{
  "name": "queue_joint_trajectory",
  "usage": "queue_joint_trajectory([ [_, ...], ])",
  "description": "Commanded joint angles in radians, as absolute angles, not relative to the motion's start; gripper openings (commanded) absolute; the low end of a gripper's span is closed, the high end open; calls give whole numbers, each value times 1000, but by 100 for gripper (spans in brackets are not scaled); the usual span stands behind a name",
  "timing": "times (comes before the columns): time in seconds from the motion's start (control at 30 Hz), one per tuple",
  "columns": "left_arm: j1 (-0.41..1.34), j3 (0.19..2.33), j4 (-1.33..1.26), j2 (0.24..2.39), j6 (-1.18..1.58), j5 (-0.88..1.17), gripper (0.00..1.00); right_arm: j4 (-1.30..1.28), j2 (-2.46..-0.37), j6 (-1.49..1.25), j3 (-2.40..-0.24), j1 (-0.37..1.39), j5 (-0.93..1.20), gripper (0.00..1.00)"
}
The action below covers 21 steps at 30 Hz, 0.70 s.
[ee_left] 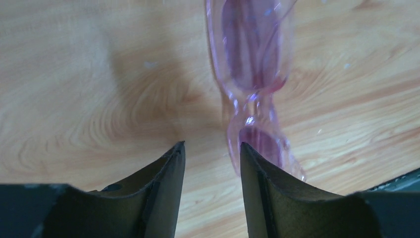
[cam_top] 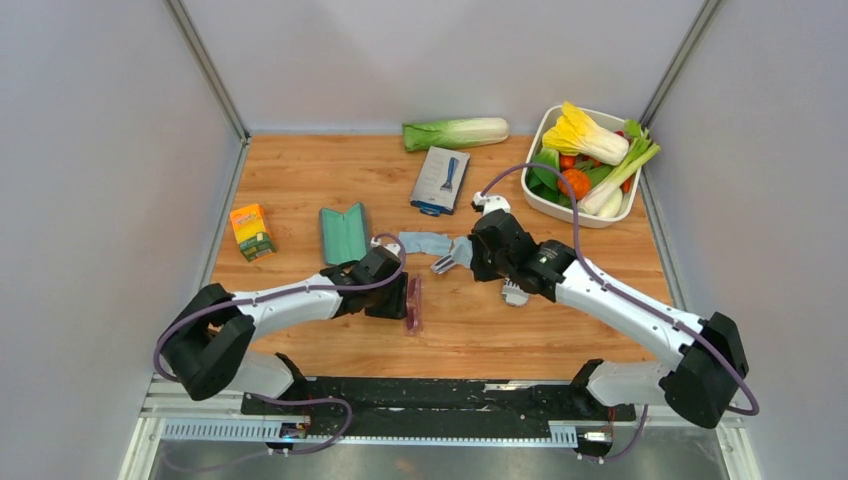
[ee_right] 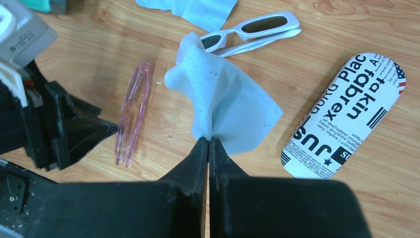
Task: Organize the sunglasses
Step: Move the sunglasses to the center of the board.
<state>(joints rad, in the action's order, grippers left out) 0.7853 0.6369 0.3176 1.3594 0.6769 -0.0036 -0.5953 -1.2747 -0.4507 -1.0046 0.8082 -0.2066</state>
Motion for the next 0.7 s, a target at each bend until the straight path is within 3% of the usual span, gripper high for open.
queue_joint_trajectory([
  [0.0,792,669,218,1416,704,-29,53,-606,-1212,-442,-994,801,-196,0],
  [0.43,910,1000,67,1799,732,35,52,-686,-1147,-443,-1000,770,-209,1],
  [0.67,905,1000,188,1689,698,-63,53,-721,-1141,-446,-967,759,-154,1],
])
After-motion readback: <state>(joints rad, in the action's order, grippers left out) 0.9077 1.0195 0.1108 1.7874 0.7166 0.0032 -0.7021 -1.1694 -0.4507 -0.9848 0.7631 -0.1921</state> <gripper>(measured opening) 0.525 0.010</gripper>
